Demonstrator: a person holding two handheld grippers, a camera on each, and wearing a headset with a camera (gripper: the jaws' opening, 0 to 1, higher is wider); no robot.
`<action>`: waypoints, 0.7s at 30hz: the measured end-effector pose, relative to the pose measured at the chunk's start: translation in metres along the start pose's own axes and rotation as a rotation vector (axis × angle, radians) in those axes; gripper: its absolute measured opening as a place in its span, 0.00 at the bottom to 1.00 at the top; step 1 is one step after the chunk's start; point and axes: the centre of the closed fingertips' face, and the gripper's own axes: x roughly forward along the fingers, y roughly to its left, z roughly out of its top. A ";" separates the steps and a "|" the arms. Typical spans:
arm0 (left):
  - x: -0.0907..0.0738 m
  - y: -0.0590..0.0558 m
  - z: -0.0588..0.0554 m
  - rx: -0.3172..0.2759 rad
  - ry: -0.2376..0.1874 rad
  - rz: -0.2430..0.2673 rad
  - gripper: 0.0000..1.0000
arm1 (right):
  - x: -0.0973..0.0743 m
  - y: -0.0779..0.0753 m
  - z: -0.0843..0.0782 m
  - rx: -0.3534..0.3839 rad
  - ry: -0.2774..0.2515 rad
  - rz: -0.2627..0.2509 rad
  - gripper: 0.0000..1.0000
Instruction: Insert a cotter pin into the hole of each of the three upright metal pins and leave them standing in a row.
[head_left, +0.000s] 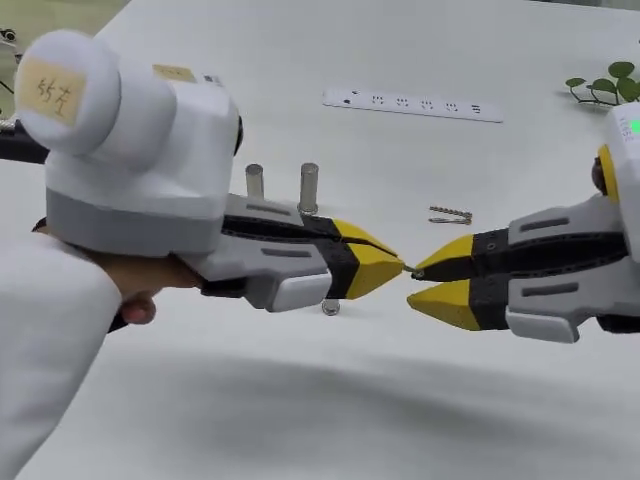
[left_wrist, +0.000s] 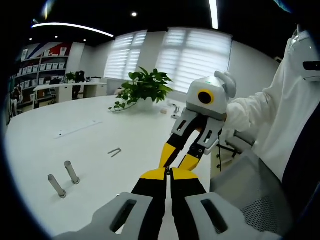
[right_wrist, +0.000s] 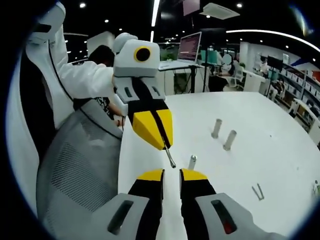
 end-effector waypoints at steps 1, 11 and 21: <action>0.000 -0.002 0.000 0.021 0.000 -0.006 0.00 | 0.000 0.002 0.000 -0.004 0.002 0.006 0.06; 0.000 -0.008 -0.005 0.097 0.023 -0.040 0.00 | 0.002 0.009 -0.001 -0.035 0.020 0.042 0.00; 0.000 -0.010 -0.012 0.138 0.060 -0.069 0.00 | 0.002 0.013 -0.004 -0.043 0.034 0.074 0.00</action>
